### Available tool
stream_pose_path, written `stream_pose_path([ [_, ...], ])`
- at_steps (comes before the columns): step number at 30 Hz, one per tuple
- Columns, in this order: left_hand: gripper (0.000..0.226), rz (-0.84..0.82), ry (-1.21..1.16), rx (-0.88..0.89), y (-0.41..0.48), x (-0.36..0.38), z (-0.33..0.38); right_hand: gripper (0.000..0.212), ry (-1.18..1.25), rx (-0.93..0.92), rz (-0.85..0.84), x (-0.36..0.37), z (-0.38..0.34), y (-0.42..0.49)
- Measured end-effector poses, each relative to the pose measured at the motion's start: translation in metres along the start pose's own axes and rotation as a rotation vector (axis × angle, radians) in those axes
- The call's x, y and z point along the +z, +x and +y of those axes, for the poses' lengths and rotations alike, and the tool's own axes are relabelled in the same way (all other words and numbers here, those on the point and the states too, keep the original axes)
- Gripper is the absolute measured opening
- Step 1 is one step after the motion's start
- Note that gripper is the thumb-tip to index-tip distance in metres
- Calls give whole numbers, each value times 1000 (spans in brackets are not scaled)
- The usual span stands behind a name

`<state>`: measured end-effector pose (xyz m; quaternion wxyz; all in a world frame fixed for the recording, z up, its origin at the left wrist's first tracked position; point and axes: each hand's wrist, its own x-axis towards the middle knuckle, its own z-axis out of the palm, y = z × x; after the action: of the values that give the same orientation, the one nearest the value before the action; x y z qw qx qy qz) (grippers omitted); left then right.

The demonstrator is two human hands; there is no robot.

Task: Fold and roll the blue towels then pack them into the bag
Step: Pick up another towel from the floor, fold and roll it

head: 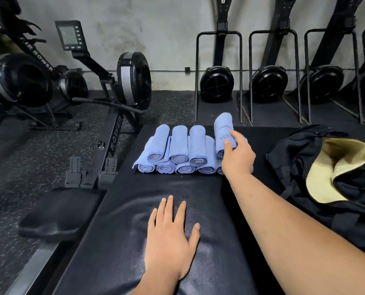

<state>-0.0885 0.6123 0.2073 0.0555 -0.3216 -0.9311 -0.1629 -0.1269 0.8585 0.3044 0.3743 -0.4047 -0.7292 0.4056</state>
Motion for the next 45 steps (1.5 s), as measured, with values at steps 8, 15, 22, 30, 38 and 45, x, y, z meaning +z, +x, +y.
stream_pose_path([
  [8,73,1,19,3,1,3,-2,39,-213,-47,-170,29,20,5],
  [15,72,-9,32,5,1,5,-3,41,-220,-91,-181,27,20,7],
  [22,73,-13,46,16,1,4,-3,46,-556,-209,-227,13,22,9],
  [30,74,10,57,8,-1,4,-1,56,-715,-425,-511,14,34,10],
  [38,73,-43,84,16,-1,-3,3,60,-689,-422,-533,-10,36,-10],
  [45,57,-31,161,156,-3,-4,6,64,-729,-428,-600,-52,58,-74],
])
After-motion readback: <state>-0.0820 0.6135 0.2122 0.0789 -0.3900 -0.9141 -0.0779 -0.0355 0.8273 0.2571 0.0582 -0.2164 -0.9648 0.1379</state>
